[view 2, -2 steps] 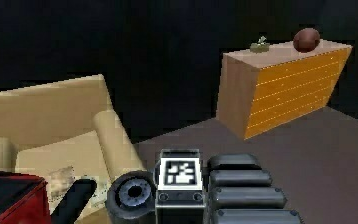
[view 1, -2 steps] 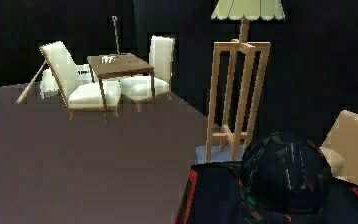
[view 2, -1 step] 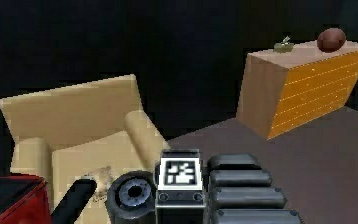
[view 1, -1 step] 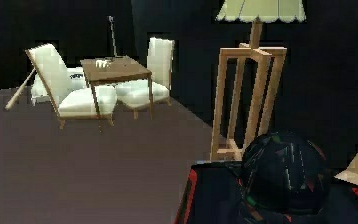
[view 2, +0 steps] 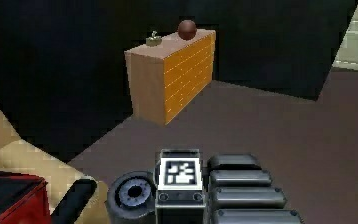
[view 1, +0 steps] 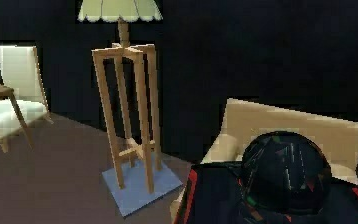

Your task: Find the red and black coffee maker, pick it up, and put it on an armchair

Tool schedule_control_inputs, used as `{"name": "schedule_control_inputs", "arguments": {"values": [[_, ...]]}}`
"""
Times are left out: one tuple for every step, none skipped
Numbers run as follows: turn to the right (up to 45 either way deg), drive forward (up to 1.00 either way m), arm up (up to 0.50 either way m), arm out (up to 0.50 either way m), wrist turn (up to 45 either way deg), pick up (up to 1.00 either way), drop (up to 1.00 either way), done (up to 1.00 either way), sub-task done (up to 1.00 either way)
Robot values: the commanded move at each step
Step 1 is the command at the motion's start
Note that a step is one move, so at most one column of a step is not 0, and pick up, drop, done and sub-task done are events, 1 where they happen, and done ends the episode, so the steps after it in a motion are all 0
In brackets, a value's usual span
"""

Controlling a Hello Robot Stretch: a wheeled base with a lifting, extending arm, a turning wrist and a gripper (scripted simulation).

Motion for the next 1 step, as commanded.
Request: {"name": "schedule_control_inputs", "arguments": {"values": [[-24.0, 0.00, 0.00, 0.00, 0.0, 0.00, 0.00, 0.00, 0.00]]}}
